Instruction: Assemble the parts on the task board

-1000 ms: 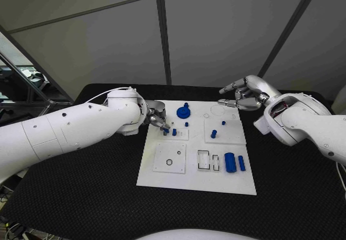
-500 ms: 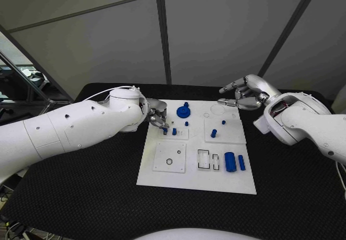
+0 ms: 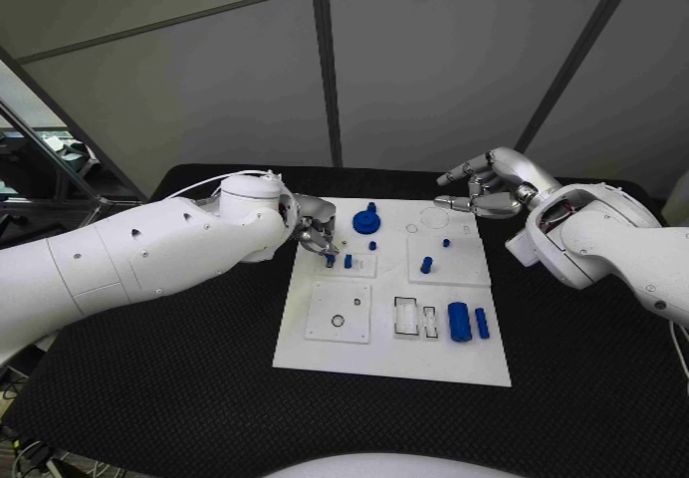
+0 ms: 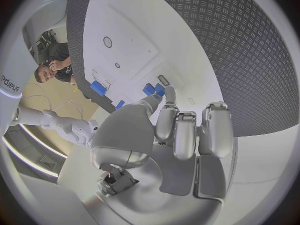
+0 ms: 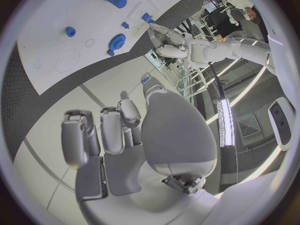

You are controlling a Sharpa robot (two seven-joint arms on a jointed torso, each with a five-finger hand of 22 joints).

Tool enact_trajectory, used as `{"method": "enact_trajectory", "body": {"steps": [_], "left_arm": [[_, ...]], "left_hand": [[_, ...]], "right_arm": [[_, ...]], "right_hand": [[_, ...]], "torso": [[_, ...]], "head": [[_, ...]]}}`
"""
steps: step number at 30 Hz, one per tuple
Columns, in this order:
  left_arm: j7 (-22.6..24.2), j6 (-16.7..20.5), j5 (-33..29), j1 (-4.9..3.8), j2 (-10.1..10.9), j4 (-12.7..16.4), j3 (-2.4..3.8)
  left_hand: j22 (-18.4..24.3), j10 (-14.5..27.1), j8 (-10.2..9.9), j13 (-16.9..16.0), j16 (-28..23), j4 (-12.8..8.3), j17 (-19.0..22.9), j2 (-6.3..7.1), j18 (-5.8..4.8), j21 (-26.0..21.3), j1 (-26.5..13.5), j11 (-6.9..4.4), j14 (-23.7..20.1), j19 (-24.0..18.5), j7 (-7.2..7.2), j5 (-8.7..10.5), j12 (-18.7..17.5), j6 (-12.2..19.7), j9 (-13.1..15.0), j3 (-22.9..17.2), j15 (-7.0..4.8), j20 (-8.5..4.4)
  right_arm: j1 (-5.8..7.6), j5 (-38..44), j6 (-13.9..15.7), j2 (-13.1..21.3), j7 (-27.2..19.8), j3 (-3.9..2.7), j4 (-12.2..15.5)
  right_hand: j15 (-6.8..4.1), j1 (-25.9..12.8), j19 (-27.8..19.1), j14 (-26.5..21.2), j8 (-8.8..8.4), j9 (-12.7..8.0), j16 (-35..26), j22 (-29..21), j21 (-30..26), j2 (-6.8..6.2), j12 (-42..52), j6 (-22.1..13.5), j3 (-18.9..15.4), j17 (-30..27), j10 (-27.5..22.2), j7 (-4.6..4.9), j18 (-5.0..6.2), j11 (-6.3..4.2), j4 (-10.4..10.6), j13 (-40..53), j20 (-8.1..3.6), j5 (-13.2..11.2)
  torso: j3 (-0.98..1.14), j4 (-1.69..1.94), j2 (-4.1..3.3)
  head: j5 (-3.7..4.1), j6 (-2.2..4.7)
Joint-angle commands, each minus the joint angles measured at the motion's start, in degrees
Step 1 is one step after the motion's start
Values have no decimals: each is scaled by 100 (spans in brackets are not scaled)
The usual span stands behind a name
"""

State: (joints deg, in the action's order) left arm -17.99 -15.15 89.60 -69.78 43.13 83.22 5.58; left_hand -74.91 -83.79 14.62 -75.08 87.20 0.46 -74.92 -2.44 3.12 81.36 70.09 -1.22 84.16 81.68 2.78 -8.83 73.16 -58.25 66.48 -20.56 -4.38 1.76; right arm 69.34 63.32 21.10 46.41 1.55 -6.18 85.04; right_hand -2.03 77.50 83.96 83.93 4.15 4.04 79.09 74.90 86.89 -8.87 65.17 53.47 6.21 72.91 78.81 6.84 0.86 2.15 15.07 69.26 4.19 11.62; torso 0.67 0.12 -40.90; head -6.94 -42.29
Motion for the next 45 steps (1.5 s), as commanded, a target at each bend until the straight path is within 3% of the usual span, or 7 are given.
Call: {"method": "enact_trajectory", "body": {"steps": [1,16,45], "left_arm": [[200,15,250,-9,-6,24,3],[326,24,561,-7,2,32,-8],[423,72,844,-4,39,96,-96]], "left_hand": [[-396,-72,35,-825,26,-739,-1223,3,-14,38,1,-35,509,47,-30,-36,-31,-6,6,-693,-33,-1],[-399,-66,37,-816,26,-745,-1223,11,-15,40,-6,-34,509,49,-31,-40,-55,-14,7,-694,-31,0],[-397,-66,38,-812,30,-752,-1227,18,-14,37,-13,-34,510,46,-32,-43,-61,-23,7,-696,-29,2]], "right_arm": [[11,-11,-27,-6,-57,-4,7],[11,-11,-33,-8,-58,-4,-1],[10,-11,-35,-22,-67,-4,-20]], "right_hand": [[-38,-30,364,241,-31,-8,-26,1134,3,46,30,27,28,4,0,7,19,-17,1,5,-23,-27],[-38,-30,364,241,-31,-8,-26,1134,3,46,30,27,28,4,0,7,19,-17,1,5,-23,-27],[-38,-30,364,241,-31,-8,-26,1134,3,46,30,27,28,4,0,7,19,-17,1,5,-23,-27]], "torso": [[-1,2,-1],[0,2,2],[-1,5,2]], "head": [[-5,-3],[-8,-16],[-20,-27]]}}
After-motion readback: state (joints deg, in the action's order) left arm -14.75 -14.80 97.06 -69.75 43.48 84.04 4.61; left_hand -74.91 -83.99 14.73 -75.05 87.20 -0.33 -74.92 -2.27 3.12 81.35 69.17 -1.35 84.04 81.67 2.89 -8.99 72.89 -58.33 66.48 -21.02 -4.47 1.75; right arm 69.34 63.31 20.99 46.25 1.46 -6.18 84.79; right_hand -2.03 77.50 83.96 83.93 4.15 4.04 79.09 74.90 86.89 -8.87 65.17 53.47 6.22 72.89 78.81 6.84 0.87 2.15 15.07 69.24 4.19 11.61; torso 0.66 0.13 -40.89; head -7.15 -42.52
